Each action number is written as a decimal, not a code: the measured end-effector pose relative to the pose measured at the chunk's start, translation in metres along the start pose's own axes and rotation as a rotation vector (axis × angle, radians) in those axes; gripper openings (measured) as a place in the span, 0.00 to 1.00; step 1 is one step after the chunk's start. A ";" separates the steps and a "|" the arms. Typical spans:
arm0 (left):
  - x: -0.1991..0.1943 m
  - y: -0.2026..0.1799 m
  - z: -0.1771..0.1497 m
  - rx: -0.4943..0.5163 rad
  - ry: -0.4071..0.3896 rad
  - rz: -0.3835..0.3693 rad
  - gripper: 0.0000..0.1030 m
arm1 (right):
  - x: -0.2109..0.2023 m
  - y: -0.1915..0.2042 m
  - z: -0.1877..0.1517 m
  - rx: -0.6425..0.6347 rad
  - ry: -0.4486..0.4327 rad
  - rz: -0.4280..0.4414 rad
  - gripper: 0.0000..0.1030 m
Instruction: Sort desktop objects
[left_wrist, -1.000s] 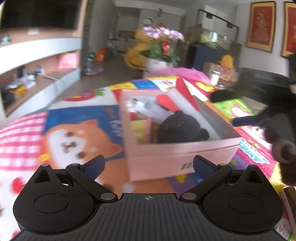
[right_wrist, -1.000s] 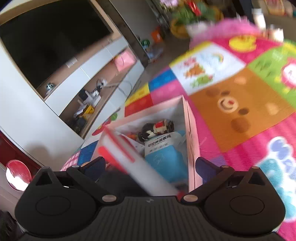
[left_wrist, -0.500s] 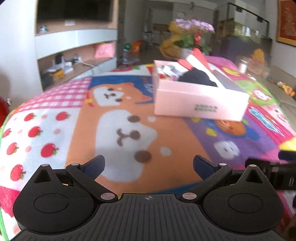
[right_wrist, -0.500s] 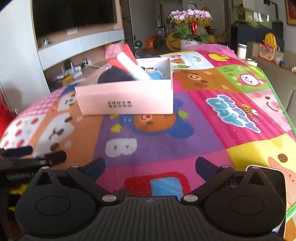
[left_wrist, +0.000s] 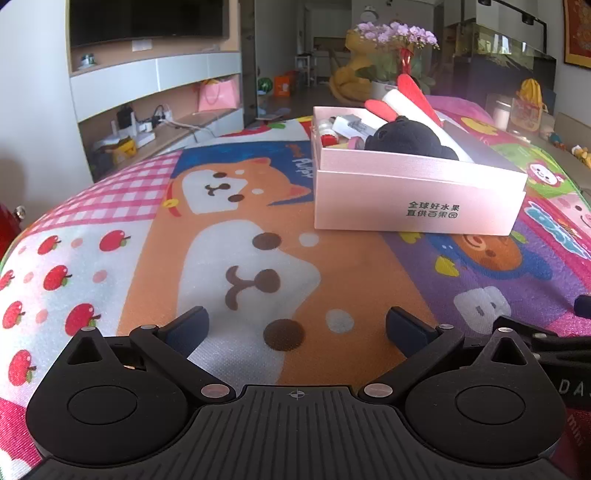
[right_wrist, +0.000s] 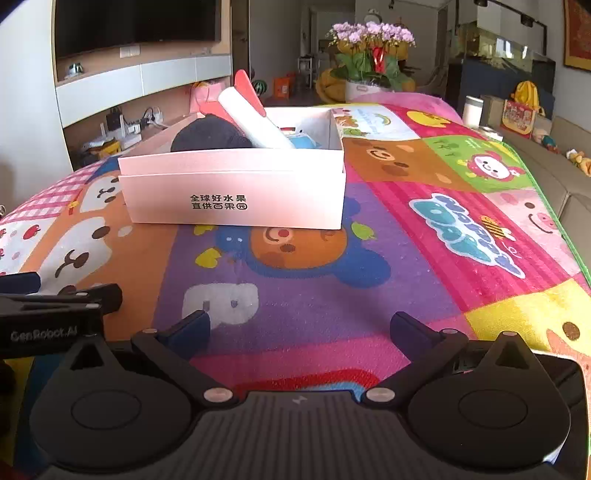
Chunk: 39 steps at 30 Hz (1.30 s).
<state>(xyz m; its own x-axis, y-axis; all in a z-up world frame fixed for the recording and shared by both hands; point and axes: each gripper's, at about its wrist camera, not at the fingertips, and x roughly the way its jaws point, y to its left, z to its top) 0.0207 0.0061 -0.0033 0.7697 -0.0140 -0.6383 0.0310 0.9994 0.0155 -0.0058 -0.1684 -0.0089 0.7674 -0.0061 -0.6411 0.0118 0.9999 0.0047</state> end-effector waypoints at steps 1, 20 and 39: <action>0.000 0.000 0.000 0.000 0.000 0.000 1.00 | -0.002 0.001 -0.002 -0.002 -0.006 -0.005 1.00; 0.000 0.000 0.000 0.000 0.000 0.000 1.00 | -0.005 0.002 -0.004 -0.002 -0.009 -0.011 1.00; -0.001 0.002 0.000 -0.004 0.001 -0.001 1.00 | 0.019 -0.004 0.014 -0.045 -0.008 0.047 1.00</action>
<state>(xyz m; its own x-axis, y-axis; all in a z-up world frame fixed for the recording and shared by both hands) 0.0205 0.0077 -0.0025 0.7690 -0.0150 -0.6391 0.0291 0.9995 0.0115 0.0175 -0.1728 -0.0103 0.7715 0.0409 -0.6349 -0.0530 0.9986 0.0000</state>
